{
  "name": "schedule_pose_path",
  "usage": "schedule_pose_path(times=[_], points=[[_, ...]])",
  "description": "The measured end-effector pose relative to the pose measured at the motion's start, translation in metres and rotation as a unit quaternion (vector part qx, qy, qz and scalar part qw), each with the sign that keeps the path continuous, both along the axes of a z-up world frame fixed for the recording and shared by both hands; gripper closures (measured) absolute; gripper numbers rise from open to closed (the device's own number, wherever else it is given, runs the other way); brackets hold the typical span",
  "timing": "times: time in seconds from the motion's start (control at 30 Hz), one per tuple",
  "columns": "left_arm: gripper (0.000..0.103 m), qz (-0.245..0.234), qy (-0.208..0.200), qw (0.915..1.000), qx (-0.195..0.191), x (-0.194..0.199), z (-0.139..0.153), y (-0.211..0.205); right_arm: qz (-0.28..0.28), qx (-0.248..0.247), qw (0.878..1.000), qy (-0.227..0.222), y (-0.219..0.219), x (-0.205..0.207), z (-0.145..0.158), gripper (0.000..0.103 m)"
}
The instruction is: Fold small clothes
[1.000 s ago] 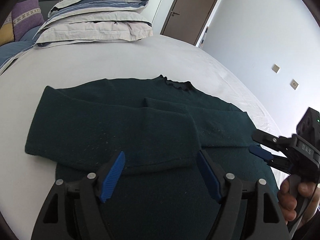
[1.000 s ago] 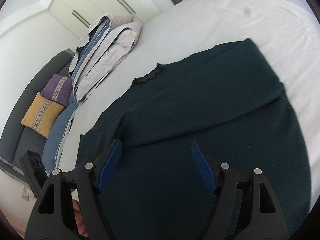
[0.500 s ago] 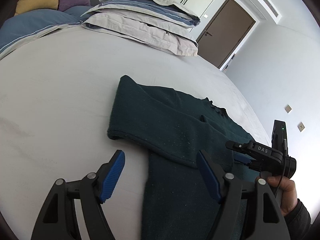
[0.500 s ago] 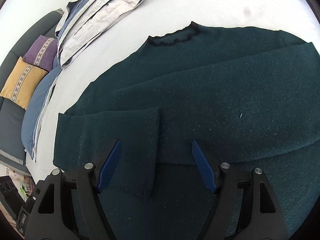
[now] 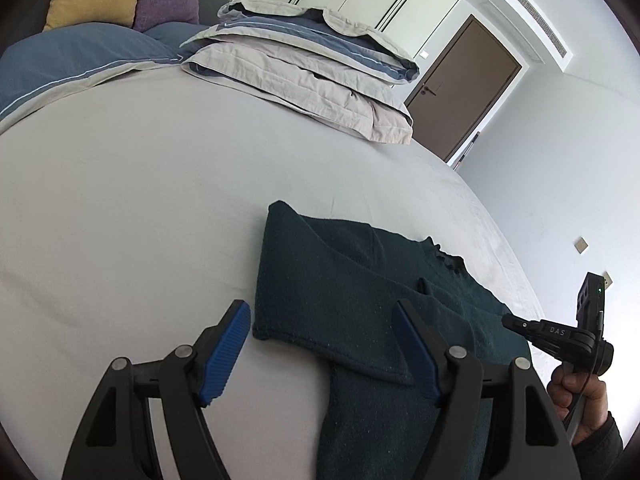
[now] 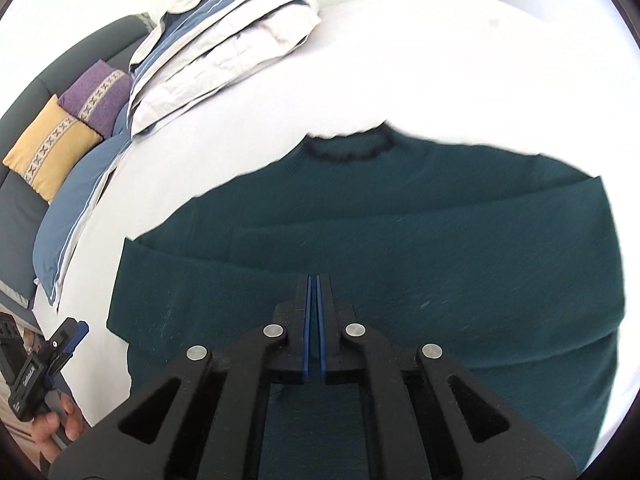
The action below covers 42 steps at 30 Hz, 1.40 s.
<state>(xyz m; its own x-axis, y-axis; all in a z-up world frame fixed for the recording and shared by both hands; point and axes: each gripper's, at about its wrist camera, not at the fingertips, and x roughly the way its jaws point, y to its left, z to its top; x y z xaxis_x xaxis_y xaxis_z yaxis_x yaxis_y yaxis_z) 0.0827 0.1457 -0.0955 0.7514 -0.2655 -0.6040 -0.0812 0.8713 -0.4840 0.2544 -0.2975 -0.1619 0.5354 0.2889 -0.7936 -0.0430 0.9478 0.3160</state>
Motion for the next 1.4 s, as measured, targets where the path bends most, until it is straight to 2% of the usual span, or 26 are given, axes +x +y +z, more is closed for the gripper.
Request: schedule_pose_path(times=[0.07, 0.17, 0.2, 0.23, 0.27, 0.3, 0.47, 0.5, 0.53, 0.63, 0.67, 0.87, 1.03, 1.17, 1.23, 1.4], points=[[0.028, 0.005, -0.001, 0.9999, -0.009, 0.003, 0.000, 0.002, 0.023, 0.032, 0.999, 0.019, -0.004, 0.002, -0.002, 0.102], [0.028, 0.005, 0.006, 0.9995, -0.029, 0.005, -0.004, 0.000, 0.033, 0.051, 0.998, 0.035, 0.005, 0.003, -0.015, 0.096], [0.028, 0.002, 0.010, 0.9994, -0.032, 0.005, -0.006, -0.003, 0.041, 0.073, 0.995, 0.046, 0.008, 0.004, -0.023, 0.082], [0.028, -0.002, 0.013, 0.9994, -0.033, 0.003, -0.009, -0.006, 0.041, 0.096, 0.993, 0.059, 0.010, 0.006, -0.031, 0.057], [0.028, -0.006, 0.017, 0.9994, -0.031, 0.001, -0.011, -0.009, 0.030, 0.111, 0.991, 0.064, 0.011, 0.007, -0.037, 0.048], [0.028, -0.010, 0.019, 0.9994, -0.028, -0.001, -0.012, -0.011, 0.023, 0.116, 0.991, 0.062, 0.013, 0.007, -0.043, 0.045], [0.028, -0.009, 0.030, 0.9989, -0.036, -0.008, -0.021, -0.007, 0.029, 0.105, 0.992, 0.059, 0.022, 0.010, -0.055, 0.048], [0.028, -0.007, 0.031, 0.9988, -0.037, -0.008, -0.023, -0.006, 0.028, 0.111, 0.992, 0.060, 0.021, 0.011, -0.058, 0.054], [0.028, -0.006, 0.032, 0.9987, -0.038, -0.008, -0.023, -0.005, 0.033, 0.116, 0.991, 0.065, 0.022, 0.012, -0.059, 0.074], [0.028, -0.006, 0.032, 0.9987, -0.040, -0.008, -0.025, -0.003, 0.048, 0.080, 0.994, 0.062, 0.032, 0.011, -0.059, 0.094], [0.028, -0.006, 0.031, 0.9988, -0.038, -0.008, -0.025, -0.003, 0.054, 0.072, 0.994, 0.059, 0.034, 0.010, -0.057, 0.095], [0.028, 0.003, 0.027, 0.9990, -0.035, -0.002, -0.021, 0.007, 0.046, 0.058, 0.997, 0.024, 0.022, 0.007, -0.027, 0.097], [0.028, 0.006, 0.023, 0.9995, -0.022, 0.018, -0.012, 0.013, 0.034, 0.037, 0.998, 0.028, -0.013, 0.016, -0.007, 0.097], [0.030, -0.003, 0.037, 0.9993, -0.008, 0.046, -0.012, 0.011, 0.014, 0.022, 0.999, 0.041, -0.045, 0.022, -0.007, 0.097], [0.035, -0.008, 0.052, 0.9986, -0.003, 0.063, -0.016, 0.010, 0.007, 0.022, 0.999, 0.046, -0.058, 0.024, -0.009, 0.097], [0.037, -0.030, 0.084, 0.9959, 0.011, 0.109, -0.026, -0.001, 0.002, 0.015, 0.998, 0.055, -0.075, 0.029, -0.022, 0.097]])
